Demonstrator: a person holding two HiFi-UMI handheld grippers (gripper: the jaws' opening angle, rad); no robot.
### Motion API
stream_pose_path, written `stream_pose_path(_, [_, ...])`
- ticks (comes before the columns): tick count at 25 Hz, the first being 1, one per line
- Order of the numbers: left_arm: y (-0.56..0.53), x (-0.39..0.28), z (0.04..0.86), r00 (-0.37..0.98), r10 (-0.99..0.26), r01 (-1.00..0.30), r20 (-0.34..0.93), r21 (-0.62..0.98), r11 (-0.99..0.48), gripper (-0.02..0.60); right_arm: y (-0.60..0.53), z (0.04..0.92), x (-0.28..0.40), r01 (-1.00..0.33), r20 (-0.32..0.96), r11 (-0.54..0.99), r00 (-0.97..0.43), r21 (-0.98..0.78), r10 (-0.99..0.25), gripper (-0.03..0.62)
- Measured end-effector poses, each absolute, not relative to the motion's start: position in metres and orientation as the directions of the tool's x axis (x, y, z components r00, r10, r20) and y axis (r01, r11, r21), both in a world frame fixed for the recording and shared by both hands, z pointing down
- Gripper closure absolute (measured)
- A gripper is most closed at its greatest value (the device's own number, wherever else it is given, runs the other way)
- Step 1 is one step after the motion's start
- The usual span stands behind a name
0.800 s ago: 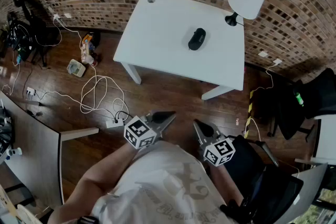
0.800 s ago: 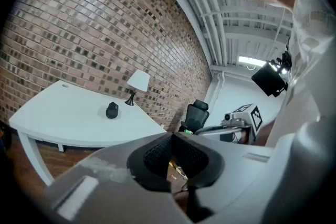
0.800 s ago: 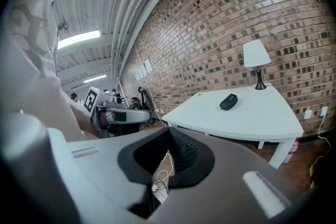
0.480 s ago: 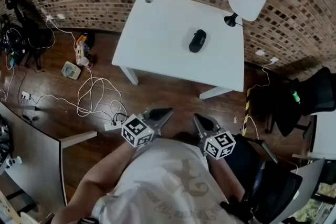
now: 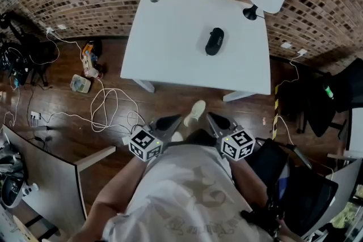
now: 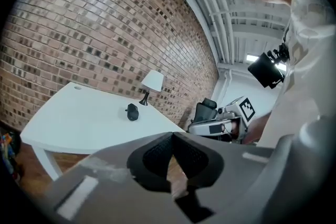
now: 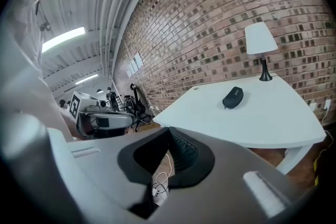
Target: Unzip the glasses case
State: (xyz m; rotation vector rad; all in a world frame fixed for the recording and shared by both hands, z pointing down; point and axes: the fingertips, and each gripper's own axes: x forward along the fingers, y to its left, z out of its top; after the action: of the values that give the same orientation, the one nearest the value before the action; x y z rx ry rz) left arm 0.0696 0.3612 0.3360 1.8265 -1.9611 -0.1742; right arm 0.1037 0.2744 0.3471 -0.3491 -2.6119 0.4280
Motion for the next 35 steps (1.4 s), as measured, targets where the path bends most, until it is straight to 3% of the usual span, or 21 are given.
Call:
stream_pose_path(8, [0.323,0.000,0.334,-0.048,-0.955,-0.926,0.292,0.346,0.152,0.578,0.225,0.357,0.029,0.177,0.366,0.900,-0.869,-0.398,0.333,0.586])
stream_pose_path(13, [0.270,-0.047,0.325,0.008,-0.935,-0.946,0.354,0.307,0.107,0.578,0.180,0.357,-0.020,0.152,0.347,0.886,-0.881,-0.439,0.323,0.586])
stream_pose_path(25, [0.161,-0.092,0.343,0.122,-0.873,-0.969,0.472,0.246,-0.002,0.578,0.104,0.380,-0.063,0.082,0.358,0.855,-0.884,-0.511,0.299,0.586])
stream_pose_path(31, [0.115,-0.134,0.343,0.191,-0.823,-0.981,0.535,0.082,-0.174,0.577,0.093,0.390,-0.070,0.011,0.361,0.837,-0.899,-0.547,0.247,0.586])
stream_pose_path(35, [0.082,-0.151,0.344,0.278,-0.760,-0.921,0.587,-0.060,-0.384,0.569,0.084,0.394,-0.070,-0.066,0.361,0.838,-0.919,-0.542,0.161,0.586])
